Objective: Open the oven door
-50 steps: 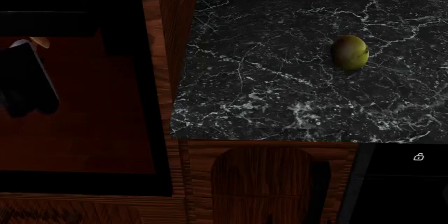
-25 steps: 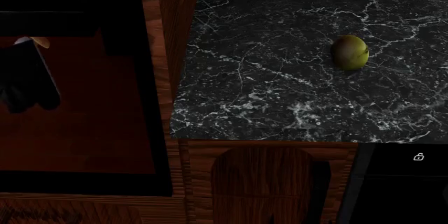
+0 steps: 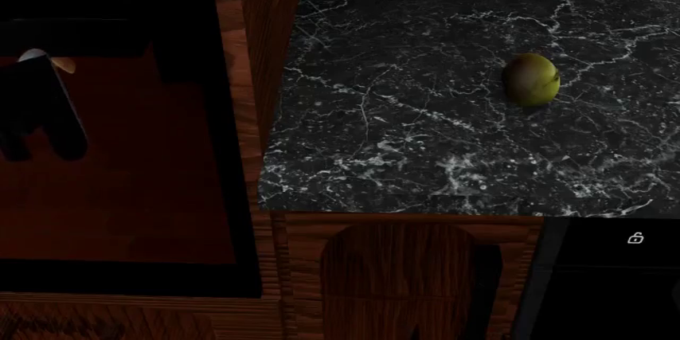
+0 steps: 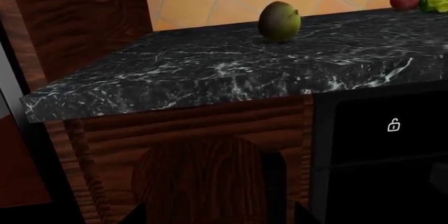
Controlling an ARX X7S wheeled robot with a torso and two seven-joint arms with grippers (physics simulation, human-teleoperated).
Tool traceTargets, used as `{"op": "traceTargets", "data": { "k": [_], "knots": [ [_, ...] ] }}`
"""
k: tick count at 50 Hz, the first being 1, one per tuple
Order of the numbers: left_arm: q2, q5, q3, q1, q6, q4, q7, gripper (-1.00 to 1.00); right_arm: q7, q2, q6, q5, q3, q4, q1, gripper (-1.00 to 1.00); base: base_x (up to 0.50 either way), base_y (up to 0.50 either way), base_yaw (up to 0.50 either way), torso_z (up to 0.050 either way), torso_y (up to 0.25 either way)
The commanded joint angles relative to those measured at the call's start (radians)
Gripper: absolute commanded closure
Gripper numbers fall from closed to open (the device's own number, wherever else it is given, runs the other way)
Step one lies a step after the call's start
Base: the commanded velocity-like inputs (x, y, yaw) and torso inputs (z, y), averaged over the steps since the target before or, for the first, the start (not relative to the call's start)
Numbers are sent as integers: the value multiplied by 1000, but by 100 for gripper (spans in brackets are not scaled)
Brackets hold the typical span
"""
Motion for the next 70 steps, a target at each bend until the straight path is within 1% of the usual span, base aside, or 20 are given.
{"op": "traceTargets", "data": {
  "k": [1, 5, 13, 30, 55, 70],
  "knots": [
    [-2, -38, 15, 10, -16, 11, 4, 100, 3, 4, -6, 6, -1, 1, -3, -100, 0, 0, 0, 0, 0],
    [-7, -36, 16, 17, -24, 34, 9, 100, 2, 4, -13, 8, 0, 5, -3, -100, 0, 0, 0, 0, 0],
    [-67, -37, 4, 85, -90, 193, 42, 100, -5, 0, -25, 13, -6, 18, 4, -100, 0, 0, 0, 0, 0],
    [-157, -41, -17, 189, -178, 409, 75, 100, 1, 3, -25, 20, -14, 7, 3, -100, -1, 0, 0, 0, 0],
    [-246, -59, -57, 310, -292, 635, 91, 100, 11, 16, -21, 34, -21, -27, -4, -100, 0, 0, -1, 0, 0],
    [-318, -68, -74, 409, -351, 793, 95, 100, 15, 20, -20, 42, -28, -38, -4, -100, 0, 0, -1, 0, 0]
  ]
}}
